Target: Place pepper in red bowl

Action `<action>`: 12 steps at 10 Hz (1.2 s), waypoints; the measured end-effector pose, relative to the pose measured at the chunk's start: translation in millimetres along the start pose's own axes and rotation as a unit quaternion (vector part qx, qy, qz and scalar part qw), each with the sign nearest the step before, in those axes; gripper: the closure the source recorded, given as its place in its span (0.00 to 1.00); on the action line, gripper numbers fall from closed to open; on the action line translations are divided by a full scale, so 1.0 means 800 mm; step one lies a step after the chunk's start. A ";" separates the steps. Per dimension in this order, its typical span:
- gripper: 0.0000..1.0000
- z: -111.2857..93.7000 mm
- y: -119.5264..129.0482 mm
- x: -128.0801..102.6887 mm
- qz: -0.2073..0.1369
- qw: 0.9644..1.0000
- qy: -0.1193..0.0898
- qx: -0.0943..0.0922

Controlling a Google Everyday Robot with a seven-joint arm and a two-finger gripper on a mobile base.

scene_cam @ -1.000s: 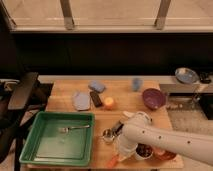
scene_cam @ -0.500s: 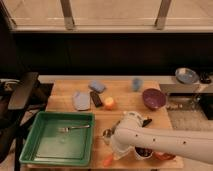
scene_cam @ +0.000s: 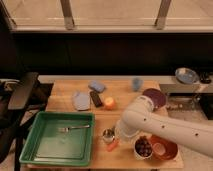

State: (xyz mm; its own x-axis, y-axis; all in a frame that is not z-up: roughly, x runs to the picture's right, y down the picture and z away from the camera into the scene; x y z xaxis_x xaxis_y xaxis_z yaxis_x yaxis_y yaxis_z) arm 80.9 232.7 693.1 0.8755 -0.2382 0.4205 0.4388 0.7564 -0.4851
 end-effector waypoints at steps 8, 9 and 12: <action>1.00 -0.095 -0.048 0.125 0.095 0.993 0.021 0.064; 1.00 -0.096 -0.048 0.126 0.096 0.993 0.021 0.064; 1.00 -0.093 -0.046 0.130 0.107 0.992 0.021 0.062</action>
State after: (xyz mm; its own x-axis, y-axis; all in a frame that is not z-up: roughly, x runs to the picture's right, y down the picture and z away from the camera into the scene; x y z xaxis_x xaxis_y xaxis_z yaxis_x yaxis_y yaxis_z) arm 170.9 134.9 697.2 0.9548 -0.0877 0.2839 0.2159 0.8614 -0.4598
